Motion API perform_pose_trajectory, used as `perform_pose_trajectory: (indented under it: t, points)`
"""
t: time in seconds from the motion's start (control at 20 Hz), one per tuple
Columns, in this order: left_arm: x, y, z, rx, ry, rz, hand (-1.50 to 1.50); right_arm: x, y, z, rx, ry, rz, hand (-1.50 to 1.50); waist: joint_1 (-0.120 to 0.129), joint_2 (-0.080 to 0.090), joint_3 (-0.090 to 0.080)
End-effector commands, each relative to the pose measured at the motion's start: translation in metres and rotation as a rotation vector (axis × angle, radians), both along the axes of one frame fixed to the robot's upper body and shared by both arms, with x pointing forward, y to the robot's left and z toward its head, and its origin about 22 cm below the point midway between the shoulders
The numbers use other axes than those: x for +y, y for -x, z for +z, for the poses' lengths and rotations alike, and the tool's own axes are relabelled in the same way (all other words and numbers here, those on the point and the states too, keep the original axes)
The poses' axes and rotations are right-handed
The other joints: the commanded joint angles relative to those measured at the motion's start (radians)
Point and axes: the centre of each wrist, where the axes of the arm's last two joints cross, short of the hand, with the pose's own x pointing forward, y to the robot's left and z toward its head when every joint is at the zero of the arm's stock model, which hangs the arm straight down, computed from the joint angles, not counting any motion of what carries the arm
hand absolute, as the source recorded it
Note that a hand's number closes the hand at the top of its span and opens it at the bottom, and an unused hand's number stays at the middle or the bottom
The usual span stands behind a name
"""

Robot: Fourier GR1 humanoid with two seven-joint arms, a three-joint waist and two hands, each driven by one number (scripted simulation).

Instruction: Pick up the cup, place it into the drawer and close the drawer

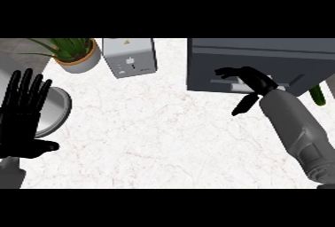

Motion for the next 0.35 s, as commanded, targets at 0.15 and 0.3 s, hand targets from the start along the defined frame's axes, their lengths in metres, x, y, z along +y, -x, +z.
perform_pose_trajectory:
  t: [0.15, 0.3]
  points:
    - [-0.012, 0.002, -0.015, 0.005, 0.001, -0.02, -1.5, -0.025, -0.016, 0.037, -0.018, 0.05, -0.136, -1.5, 0.031, 0.032, 0.007]
    - [-0.003, -0.008, 0.005, -0.013, -0.018, -0.007, -1.5, -0.026, -0.013, 0.03, -0.008, 0.044, -0.121, -1.5, 0.031, 0.033, 0.008]
